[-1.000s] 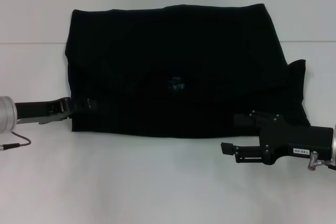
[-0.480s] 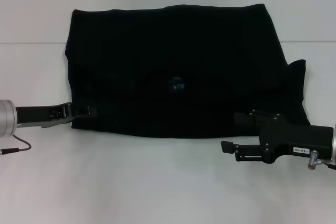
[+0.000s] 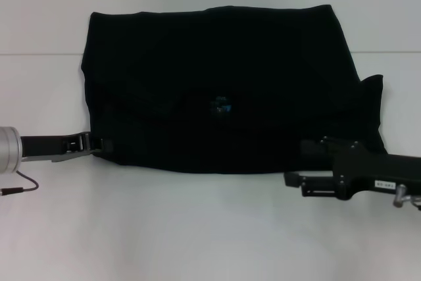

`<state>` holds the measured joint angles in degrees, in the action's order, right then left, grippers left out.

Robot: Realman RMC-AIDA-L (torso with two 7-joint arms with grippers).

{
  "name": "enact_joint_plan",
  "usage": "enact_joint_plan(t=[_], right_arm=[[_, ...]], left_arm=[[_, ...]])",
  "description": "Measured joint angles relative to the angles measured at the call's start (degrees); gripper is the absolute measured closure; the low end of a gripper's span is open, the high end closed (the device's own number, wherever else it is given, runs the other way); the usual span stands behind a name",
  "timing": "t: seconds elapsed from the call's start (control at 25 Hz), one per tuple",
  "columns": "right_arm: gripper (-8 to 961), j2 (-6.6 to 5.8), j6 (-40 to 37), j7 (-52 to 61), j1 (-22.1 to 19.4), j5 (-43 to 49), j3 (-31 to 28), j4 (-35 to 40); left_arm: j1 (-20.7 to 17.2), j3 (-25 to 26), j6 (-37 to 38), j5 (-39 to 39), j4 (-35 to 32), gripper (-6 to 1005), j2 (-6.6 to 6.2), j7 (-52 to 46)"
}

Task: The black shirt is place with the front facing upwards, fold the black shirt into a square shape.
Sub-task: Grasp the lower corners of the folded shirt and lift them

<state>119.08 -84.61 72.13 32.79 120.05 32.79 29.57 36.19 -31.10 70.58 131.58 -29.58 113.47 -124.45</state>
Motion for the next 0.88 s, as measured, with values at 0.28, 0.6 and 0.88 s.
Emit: enact_joint_plan(t=[0.28,0.6,0.88], right_arm=[[13,-4.04,-0.37,25.37,0.69,3.3,0.67,8.86],[12,-13.09,-0.15,66.57,5.19,19.81,0.09,16.69],[57,-12.67,5.26,73.82,7.98,29.07,0.33,15.61]], left_arm=[[0.04,-0.01,0.59,-0.01,0.03,954,-0.36,0.0],[0.05,-0.02,1.36,-0.06,0.05,988,-0.48,0.0],[0.24,-0.01,1.44,-0.1,0.13,990,-0.54,0.0]])
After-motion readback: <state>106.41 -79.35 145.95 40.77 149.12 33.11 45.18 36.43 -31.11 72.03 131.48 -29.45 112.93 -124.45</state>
